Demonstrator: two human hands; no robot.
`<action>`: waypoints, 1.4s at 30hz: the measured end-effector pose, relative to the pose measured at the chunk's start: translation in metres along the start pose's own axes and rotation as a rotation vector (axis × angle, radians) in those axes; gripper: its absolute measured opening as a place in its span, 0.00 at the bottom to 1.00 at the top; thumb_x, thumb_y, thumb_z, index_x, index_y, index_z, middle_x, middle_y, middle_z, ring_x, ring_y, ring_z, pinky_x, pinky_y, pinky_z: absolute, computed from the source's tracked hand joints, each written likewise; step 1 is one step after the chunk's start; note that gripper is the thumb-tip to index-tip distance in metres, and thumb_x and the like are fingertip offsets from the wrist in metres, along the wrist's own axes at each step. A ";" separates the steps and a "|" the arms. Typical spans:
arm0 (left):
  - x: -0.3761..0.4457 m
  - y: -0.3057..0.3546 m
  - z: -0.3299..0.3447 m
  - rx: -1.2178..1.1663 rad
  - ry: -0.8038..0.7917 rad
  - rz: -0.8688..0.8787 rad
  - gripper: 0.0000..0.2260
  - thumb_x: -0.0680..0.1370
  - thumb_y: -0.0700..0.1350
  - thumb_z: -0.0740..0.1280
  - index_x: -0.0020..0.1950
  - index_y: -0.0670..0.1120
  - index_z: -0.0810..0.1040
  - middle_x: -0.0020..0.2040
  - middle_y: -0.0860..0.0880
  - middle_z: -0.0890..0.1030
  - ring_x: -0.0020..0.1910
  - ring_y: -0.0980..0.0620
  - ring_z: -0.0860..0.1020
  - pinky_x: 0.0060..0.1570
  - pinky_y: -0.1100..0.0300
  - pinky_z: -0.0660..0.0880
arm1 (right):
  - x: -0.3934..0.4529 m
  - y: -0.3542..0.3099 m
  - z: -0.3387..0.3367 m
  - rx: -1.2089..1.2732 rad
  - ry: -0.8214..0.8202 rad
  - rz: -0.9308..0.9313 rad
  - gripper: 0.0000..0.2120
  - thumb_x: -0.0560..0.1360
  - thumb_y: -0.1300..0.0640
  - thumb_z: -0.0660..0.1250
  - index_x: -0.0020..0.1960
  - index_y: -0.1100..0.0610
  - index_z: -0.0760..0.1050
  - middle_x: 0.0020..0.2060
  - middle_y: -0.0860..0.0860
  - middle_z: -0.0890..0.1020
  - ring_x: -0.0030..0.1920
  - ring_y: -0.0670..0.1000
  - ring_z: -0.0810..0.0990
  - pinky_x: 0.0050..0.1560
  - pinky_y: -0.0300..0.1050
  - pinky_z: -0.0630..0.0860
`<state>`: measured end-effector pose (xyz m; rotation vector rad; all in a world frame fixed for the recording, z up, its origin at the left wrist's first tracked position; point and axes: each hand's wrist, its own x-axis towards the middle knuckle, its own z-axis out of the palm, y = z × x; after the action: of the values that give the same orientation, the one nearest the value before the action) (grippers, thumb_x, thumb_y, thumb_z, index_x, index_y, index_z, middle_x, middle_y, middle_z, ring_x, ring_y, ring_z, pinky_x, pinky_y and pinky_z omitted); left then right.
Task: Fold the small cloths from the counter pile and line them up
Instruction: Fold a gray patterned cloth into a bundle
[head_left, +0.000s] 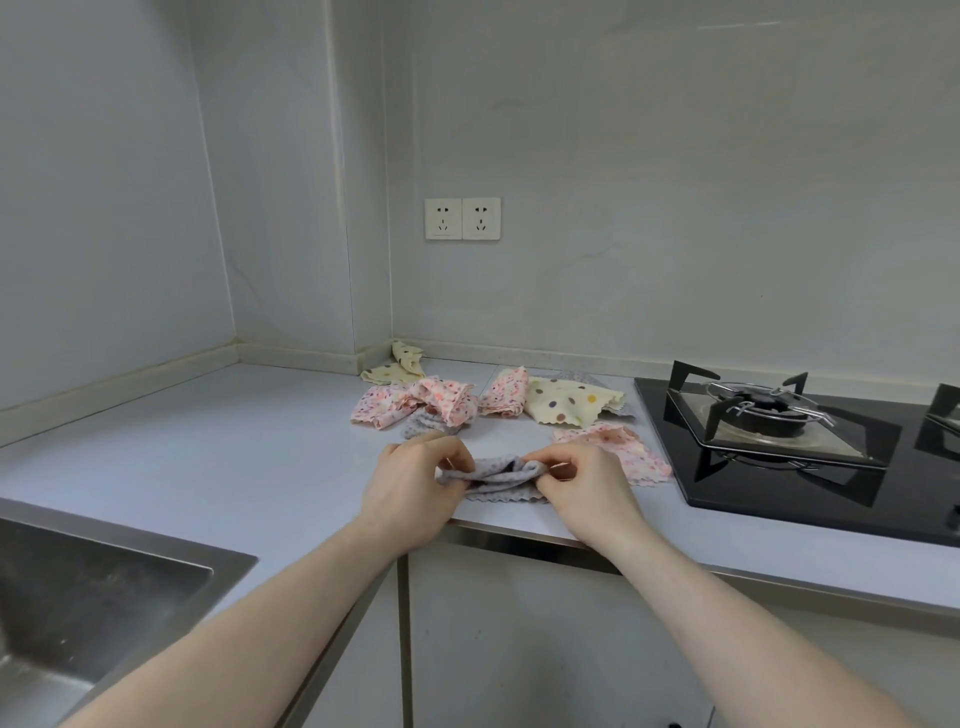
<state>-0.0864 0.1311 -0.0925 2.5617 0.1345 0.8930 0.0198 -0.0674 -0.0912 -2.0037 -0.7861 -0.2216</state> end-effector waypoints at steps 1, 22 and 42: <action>0.000 0.000 0.000 0.008 0.006 -0.014 0.10 0.74 0.39 0.72 0.45 0.56 0.81 0.45 0.62 0.77 0.46 0.59 0.76 0.54 0.51 0.76 | -0.001 0.000 0.000 -0.020 0.014 -0.013 0.15 0.75 0.65 0.69 0.49 0.46 0.87 0.43 0.40 0.85 0.44 0.40 0.83 0.49 0.44 0.82; 0.005 -0.002 0.001 0.023 -0.006 -0.300 0.18 0.74 0.62 0.73 0.31 0.52 0.82 0.35 0.59 0.81 0.40 0.60 0.78 0.44 0.56 0.77 | 0.002 0.002 0.003 -0.184 -0.025 0.033 0.15 0.76 0.44 0.72 0.36 0.52 0.80 0.43 0.44 0.77 0.45 0.44 0.76 0.44 0.43 0.69; 0.001 0.009 -0.005 -0.233 -0.183 -0.331 0.11 0.79 0.57 0.71 0.54 0.53 0.75 0.48 0.59 0.83 0.49 0.61 0.80 0.49 0.63 0.75 | -0.011 0.011 -0.008 -0.071 -0.233 -0.059 0.20 0.75 0.47 0.70 0.63 0.35 0.68 0.57 0.32 0.74 0.60 0.40 0.73 0.61 0.43 0.74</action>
<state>-0.0895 0.1254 -0.0847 2.2991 0.3645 0.5155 0.0194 -0.0826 -0.0999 -2.0993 -0.9964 -0.0504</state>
